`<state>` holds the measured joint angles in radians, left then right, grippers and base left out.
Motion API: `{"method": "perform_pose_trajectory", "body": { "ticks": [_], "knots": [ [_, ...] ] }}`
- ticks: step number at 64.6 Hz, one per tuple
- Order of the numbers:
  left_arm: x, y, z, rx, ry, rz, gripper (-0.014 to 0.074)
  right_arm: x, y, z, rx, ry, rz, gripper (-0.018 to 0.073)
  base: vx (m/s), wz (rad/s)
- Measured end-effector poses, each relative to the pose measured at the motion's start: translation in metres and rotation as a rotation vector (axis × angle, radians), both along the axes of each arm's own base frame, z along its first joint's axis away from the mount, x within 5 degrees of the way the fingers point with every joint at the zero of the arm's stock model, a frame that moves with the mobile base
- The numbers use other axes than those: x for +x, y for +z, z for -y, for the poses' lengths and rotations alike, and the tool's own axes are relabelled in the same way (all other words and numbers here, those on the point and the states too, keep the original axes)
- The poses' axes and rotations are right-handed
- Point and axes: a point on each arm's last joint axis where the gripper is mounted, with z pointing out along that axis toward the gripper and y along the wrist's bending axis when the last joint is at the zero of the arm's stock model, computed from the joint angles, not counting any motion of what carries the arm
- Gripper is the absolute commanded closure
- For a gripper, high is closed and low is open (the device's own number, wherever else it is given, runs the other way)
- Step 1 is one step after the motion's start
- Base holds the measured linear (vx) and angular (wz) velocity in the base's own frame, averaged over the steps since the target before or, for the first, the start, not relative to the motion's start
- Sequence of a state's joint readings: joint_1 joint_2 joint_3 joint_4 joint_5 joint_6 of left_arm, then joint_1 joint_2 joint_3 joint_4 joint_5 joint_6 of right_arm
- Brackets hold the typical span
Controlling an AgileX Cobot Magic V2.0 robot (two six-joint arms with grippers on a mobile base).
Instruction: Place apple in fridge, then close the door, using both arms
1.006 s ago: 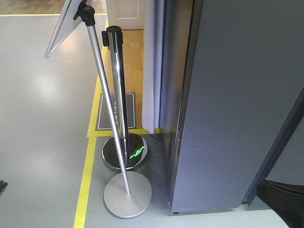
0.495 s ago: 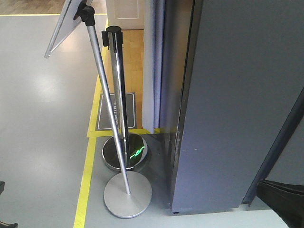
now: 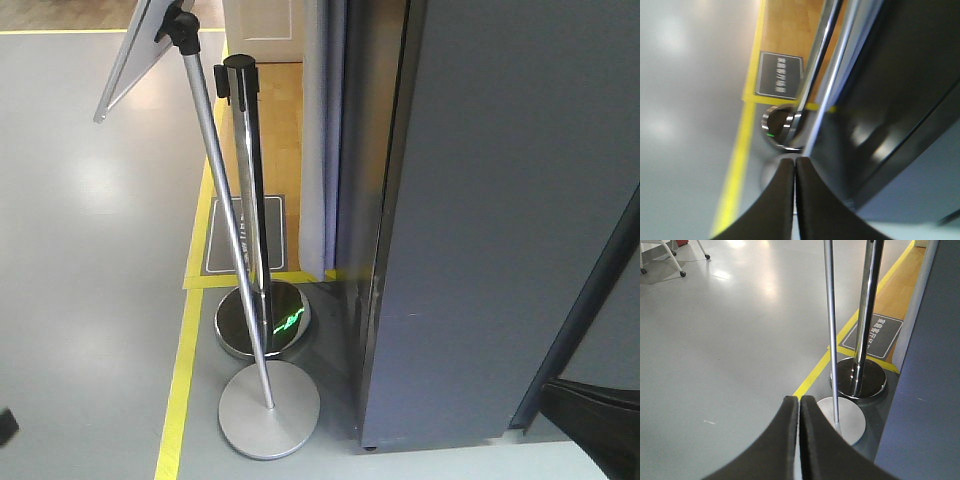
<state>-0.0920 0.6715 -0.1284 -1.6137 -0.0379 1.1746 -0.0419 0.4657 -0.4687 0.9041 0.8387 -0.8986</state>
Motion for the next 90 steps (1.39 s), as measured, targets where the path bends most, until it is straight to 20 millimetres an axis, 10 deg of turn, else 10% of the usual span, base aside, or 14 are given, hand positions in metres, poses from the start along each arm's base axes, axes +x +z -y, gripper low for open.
{"method": "perform_pose_trajectory", "body": {
  "ticks": [28,49,90],
  "knots": [
    [0.000,-0.001,0.001,-0.654,0.313,-0.038,0.0602,0.000,0.000,0.000,0.000,0.000,0.000,0.0564,0.00,0.00],
    [-0.017,-0.034,-0.005,-0.429,0.280,-0.104,0.0602,0.000,0.000,0.000,0.000,0.000,0.000,0.0564,0.00,0.00],
    [-0.036,0.005,-0.012,0.068,0.066,0.367,0.0602,0.000,0.000,0.000,0.000,0.000,0.000,0.0564,0.00,0.00]
  ]
}}
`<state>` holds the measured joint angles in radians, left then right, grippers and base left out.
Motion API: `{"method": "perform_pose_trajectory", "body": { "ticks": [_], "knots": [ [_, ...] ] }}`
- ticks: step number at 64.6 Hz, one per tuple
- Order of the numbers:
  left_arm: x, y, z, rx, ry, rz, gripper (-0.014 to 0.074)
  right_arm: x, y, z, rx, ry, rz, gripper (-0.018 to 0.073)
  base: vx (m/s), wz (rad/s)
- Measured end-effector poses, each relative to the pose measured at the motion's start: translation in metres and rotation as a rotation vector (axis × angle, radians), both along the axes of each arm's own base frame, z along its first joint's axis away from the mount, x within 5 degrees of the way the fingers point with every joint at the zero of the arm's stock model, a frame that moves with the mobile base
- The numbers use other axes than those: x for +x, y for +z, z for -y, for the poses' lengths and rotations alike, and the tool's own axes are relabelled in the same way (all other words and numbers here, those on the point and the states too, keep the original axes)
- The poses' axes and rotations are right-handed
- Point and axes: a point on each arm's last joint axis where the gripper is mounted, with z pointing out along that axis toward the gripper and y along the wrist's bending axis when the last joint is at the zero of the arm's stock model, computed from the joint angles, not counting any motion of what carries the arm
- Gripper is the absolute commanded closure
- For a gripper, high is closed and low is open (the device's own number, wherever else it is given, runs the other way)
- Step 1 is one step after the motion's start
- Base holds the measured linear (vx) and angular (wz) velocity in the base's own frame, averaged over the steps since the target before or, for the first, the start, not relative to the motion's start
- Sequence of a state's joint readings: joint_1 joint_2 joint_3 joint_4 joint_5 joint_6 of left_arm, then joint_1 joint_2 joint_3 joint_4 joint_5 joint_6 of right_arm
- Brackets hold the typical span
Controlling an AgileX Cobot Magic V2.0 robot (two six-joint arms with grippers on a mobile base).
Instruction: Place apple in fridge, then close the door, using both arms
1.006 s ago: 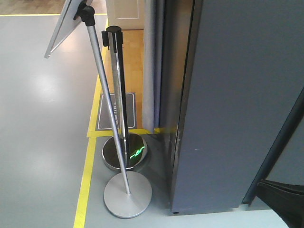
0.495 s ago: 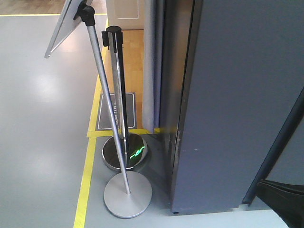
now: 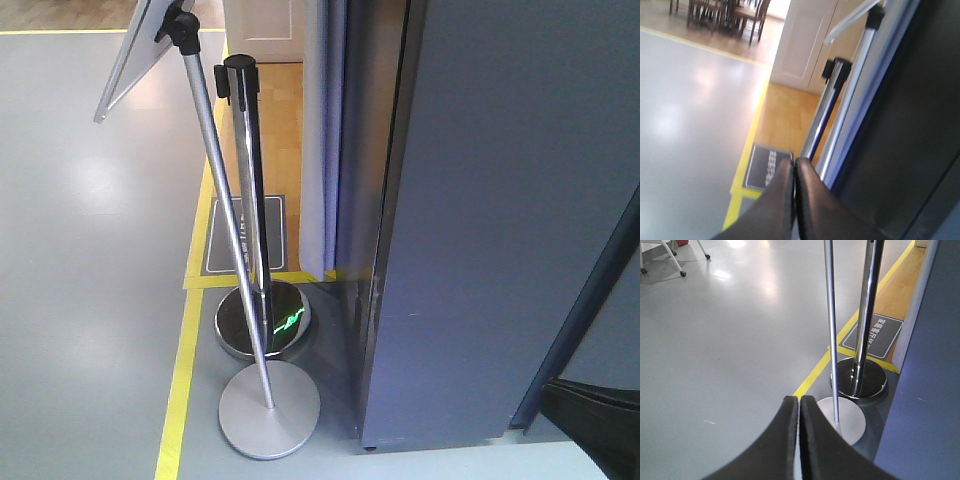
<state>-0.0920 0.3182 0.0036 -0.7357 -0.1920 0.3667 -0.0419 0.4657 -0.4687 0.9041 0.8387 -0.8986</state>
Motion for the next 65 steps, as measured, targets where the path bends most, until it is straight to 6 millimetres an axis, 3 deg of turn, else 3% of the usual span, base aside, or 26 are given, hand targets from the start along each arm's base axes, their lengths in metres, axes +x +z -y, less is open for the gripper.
{"method": "perform_pose_trajectory", "body": {
  "ticks": [22,39,65],
  "knots": [
    [-0.011,0.006,0.001,0.153,-0.029,0.135,0.0602,0.000,0.000,0.000,0.000,0.000,0.000,0.0564,0.00,0.00],
    [-0.020,0.010,0.003,-0.031,-0.057,0.212,0.0602,0.000,0.000,0.000,0.000,0.000,0.000,0.0564,0.00,0.00],
    [-0.027,-0.012,0.002,0.082,0.012,-0.004,0.0602,0.000,0.000,0.000,0.000,0.001,-0.001,0.0564,0.00,0.00]
  ]
}}
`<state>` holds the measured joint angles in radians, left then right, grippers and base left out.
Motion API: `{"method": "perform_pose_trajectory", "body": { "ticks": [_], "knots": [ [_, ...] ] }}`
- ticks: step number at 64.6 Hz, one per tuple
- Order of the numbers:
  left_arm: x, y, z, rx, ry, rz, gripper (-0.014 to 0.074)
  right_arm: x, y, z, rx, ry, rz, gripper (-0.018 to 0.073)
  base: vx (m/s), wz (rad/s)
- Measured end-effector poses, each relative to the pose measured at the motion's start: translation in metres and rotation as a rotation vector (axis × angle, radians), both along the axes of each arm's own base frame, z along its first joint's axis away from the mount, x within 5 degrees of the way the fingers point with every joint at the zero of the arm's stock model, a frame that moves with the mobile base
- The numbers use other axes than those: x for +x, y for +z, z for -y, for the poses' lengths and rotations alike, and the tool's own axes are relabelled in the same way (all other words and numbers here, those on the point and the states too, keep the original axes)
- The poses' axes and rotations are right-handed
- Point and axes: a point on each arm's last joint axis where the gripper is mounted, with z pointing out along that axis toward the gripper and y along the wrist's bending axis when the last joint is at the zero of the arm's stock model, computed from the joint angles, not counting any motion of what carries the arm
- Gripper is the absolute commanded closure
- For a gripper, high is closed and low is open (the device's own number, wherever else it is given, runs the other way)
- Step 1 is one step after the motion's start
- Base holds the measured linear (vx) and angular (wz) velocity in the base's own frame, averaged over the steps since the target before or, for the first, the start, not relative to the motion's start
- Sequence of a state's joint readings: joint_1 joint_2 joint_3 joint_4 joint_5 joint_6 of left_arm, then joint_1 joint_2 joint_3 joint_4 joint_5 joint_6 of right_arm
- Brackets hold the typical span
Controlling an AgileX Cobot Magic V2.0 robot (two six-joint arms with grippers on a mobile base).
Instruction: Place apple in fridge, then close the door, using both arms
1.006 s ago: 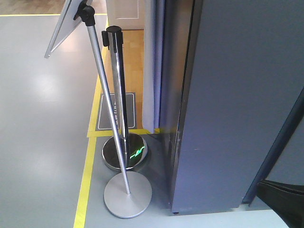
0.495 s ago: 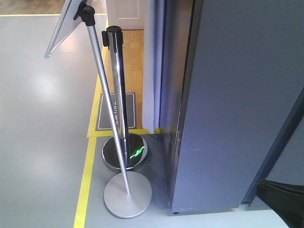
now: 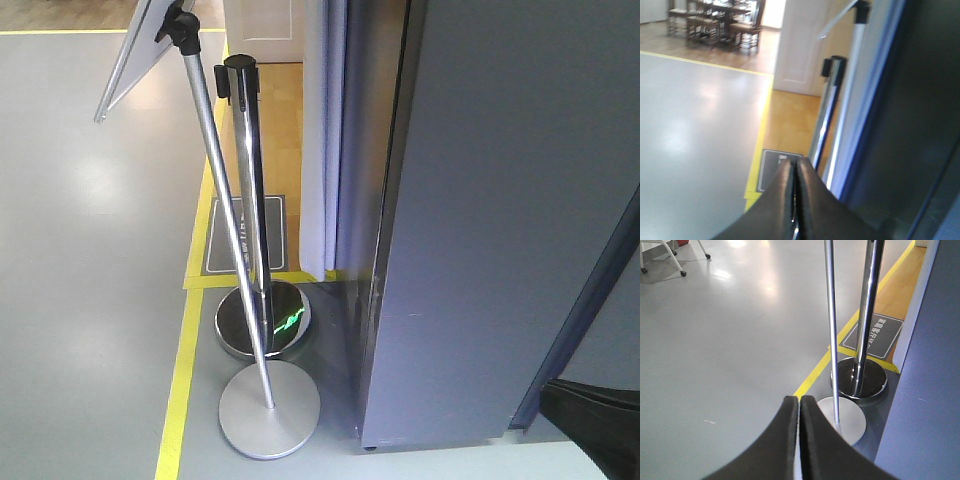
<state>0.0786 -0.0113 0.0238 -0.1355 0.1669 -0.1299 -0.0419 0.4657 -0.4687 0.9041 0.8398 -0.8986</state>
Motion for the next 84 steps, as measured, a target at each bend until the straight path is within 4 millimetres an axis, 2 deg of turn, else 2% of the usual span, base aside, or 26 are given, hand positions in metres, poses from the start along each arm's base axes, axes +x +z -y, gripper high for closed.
{"method": "perform_pose_trajectory", "body": {
  "ticks": [84],
  "knots": [
    [0.0001,0.0042,-0.0025,0.005,0.039,0.046,0.0602,-0.0002,-0.0004,0.0009,-0.024,-0.001,0.012,0.0564,0.00,0.00]
  ]
}}
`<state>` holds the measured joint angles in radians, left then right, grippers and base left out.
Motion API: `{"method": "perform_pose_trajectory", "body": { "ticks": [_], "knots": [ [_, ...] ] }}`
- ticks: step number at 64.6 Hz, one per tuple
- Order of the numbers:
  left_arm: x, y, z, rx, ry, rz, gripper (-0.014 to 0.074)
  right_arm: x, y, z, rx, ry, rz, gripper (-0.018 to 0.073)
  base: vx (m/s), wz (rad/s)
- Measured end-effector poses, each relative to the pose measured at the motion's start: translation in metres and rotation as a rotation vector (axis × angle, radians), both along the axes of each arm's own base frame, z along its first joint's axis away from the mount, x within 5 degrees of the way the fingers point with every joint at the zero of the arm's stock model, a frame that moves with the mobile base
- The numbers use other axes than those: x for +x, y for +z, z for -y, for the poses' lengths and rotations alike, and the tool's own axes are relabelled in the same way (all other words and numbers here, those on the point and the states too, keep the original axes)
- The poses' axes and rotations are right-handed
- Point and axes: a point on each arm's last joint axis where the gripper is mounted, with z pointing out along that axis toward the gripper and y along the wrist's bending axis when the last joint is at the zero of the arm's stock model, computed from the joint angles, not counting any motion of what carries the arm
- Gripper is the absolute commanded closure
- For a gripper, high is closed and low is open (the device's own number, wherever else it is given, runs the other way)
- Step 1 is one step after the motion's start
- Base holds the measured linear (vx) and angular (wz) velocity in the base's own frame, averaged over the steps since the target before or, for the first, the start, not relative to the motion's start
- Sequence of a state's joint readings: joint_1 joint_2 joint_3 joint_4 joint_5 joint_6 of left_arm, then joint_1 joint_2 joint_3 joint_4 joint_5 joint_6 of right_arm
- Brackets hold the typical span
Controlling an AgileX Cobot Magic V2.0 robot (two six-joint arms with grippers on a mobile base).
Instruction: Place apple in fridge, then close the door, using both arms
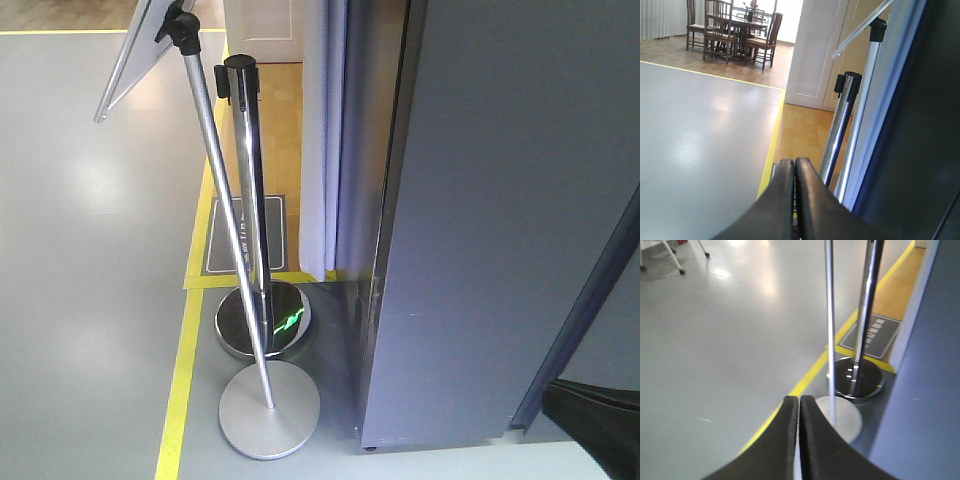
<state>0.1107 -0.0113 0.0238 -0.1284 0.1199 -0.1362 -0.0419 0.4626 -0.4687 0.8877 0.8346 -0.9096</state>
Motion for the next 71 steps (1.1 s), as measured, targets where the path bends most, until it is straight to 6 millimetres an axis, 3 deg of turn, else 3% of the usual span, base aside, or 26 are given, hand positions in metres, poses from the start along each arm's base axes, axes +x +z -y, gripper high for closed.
{"method": "perform_pose_trajectory", "body": {
  "ticks": [24,42,62,71],
  "knots": [
    [0.000,0.000,0.000,0.000,0.000,0.000,0.0602,-0.021,-0.001,0.011,-0.142,-0.088,0.077,0.0564,0.00,0.00],
    [0.000,0.000,0.000,0.000,0.000,0.000,0.0602,-0.016,-0.002,0.021,-0.081,-0.250,0.071,0.0564,0.00,0.00],
    [0.000,0.000,0.000,0.000,0.000,0.000,0.0602,-0.010,-0.036,0.043,0.074,-0.559,0.146,0.0564,0.00,0.00],
    [0.000,0.000,0.000,0.000,0.000,0.000,0.0602,-0.012,-0.056,0.048,0.139,-0.622,0.219,0.0564,0.00,0.00]
  ]
}}
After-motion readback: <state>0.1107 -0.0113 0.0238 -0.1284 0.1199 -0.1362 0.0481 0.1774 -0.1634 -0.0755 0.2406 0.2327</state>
